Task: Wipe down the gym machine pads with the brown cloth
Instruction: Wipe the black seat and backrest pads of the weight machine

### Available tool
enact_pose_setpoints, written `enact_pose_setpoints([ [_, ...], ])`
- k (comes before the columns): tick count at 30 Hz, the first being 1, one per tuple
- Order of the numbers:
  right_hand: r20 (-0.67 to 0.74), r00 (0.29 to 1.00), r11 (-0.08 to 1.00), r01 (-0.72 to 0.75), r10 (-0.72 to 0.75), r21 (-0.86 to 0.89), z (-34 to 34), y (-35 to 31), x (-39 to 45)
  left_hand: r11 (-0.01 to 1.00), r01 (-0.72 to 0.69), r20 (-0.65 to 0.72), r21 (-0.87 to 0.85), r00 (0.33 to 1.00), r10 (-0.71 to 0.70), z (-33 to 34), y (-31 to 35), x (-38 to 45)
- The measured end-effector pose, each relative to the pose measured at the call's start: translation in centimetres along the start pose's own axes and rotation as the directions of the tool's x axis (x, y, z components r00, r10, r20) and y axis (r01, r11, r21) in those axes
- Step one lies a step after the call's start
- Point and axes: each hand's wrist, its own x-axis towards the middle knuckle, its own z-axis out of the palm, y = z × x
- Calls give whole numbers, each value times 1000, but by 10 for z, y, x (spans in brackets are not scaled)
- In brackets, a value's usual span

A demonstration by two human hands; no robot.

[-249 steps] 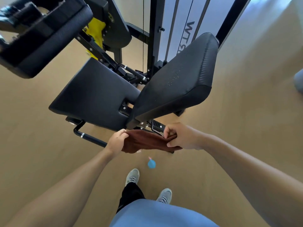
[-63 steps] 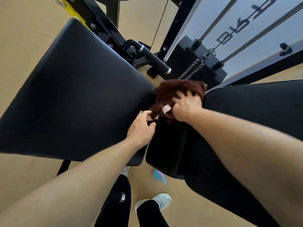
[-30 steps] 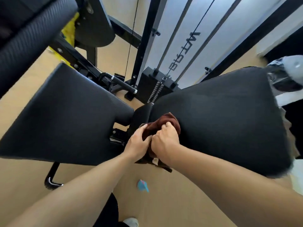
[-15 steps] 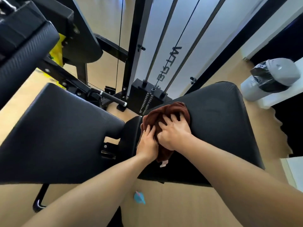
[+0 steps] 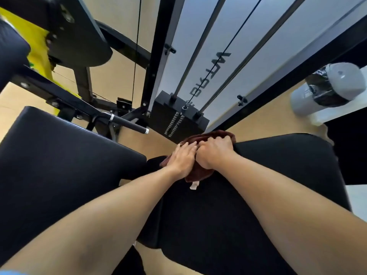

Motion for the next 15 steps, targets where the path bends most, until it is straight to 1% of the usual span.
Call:
enact_pose_setpoints([
  [2,113,994,1000,-16,13,18,-13,19,10,999,-41,-24,-1,999,41,1,20,10],
  [4,210,978,999,-22,13,41,-20,33,19,996,-56,-31,69,998,58,2,32,10],
  [5,246,969,998,-18,5,54,-22,36,21,995,-59,-33,83,998,62,3,31,9],
  [7,290,957,998,-1,-18,67,-24,36,23,998,-47,-42,42,998,49,3,25,10],
  [9,267,961,995,48,-68,82,-25,30,20,1000,-13,-27,-4,1000,13,2,12,11],
  [11,180,977,993,109,-117,54,-16,15,20,999,30,-7,-15,1000,-30,-1,-5,10],
  [13,71,983,985,171,-171,5,-5,-3,24,991,115,2,-72,993,-115,-5,-25,8],
  [15,32,975,975,221,-220,-24,3,-11,32,984,146,-10,-105,989,-148,-8,-38,6],
])
